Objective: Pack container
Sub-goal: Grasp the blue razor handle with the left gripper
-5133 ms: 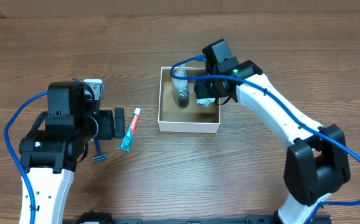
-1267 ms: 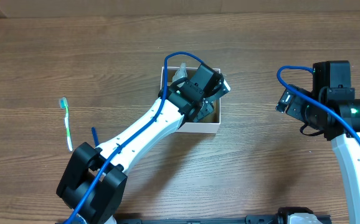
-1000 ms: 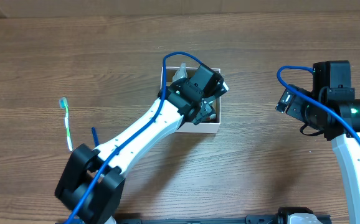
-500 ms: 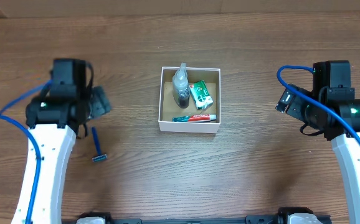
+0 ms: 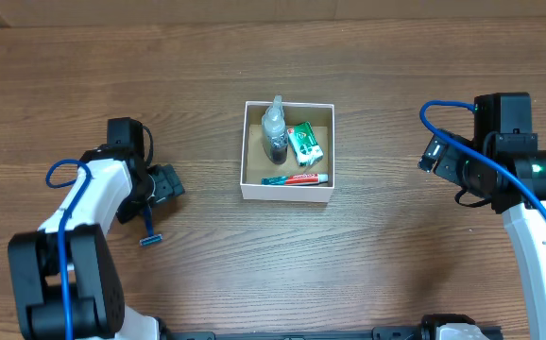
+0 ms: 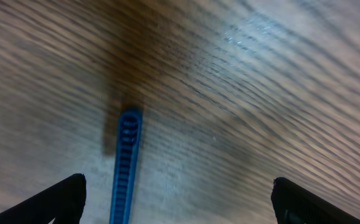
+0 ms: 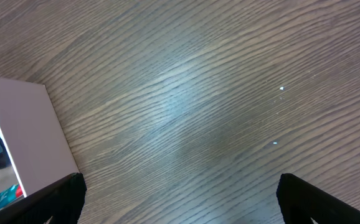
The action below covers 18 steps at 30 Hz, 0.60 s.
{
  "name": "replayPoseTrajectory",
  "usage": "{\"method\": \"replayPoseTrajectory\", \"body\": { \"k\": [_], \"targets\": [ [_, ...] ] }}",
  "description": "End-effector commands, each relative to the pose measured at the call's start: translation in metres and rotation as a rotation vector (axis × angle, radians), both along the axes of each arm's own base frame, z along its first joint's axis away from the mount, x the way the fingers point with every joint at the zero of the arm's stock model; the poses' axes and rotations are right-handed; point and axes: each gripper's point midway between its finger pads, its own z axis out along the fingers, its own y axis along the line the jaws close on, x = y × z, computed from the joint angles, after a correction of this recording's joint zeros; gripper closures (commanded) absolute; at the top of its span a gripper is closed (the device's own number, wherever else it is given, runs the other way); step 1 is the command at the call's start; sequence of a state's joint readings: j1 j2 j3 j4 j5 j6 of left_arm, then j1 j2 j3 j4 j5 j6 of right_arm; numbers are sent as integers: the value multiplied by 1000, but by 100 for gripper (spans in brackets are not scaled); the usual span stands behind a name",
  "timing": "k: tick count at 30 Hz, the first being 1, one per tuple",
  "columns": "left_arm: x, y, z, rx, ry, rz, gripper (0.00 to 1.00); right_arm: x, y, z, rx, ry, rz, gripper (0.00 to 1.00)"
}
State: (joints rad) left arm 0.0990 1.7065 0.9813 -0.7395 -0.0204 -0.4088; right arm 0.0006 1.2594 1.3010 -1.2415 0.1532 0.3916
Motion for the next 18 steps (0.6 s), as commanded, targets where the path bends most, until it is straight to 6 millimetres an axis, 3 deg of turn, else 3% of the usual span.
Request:
{"method": "replayPoseTrajectory", "body": {
  "k": [1,8,12,18],
  "targets": [
    [-7,-2,-17,-21,53,-22,5,1,-1,0,-4,-3,0,0],
    [-16,-4,-34,-32,120,-24,6,1,-1,0,-4,-3,0,0],
    [-20,-4,-34,-34,136,-24,27,0,-1,-1,-4,-2,0,0],
    [-22,-4,-34,-36,147,-24,71,1,-1,0,-4,-3,0,0]
  ]
}}
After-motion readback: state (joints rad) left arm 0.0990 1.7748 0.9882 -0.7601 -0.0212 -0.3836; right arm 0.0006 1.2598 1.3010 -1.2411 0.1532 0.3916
